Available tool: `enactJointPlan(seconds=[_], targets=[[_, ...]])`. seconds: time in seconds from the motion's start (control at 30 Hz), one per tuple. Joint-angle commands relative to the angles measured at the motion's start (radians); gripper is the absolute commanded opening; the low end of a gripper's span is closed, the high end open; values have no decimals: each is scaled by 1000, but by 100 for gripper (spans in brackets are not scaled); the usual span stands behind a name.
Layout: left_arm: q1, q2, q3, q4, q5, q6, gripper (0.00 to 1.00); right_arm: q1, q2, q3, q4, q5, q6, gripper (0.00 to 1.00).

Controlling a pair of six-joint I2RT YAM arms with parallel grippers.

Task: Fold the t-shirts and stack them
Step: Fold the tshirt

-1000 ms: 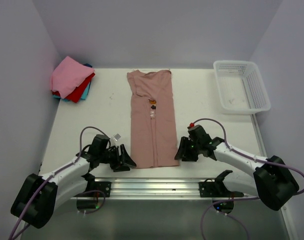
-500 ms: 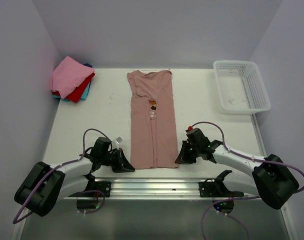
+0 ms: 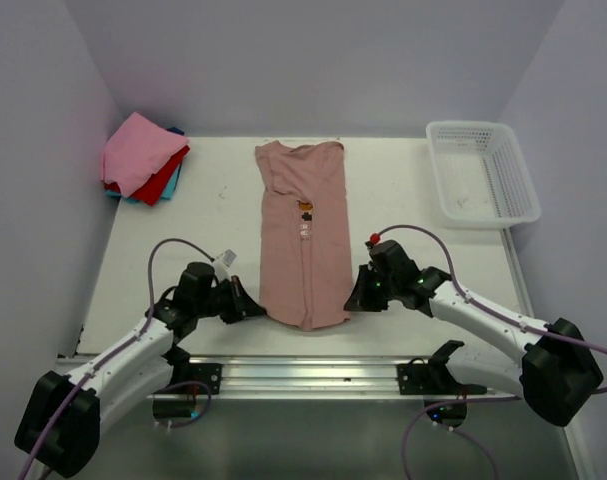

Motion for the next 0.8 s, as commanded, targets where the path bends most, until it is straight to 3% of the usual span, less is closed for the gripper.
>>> enactJointPlan(seconds=[0.0,0.37,0.6,0.77], targets=[[-3,22,66,68,-57,56,0,6,45,88,-25,46,-66,0],[2,330,283,252,-224,225,0,-17,201,312,-19,278,-207,0],[28,512,460,288,-253,300,0,-80,381,491,12,299,-296,0],[115,628,547,301,-198,302,0,-166,524,605,16,276,-327,0]])
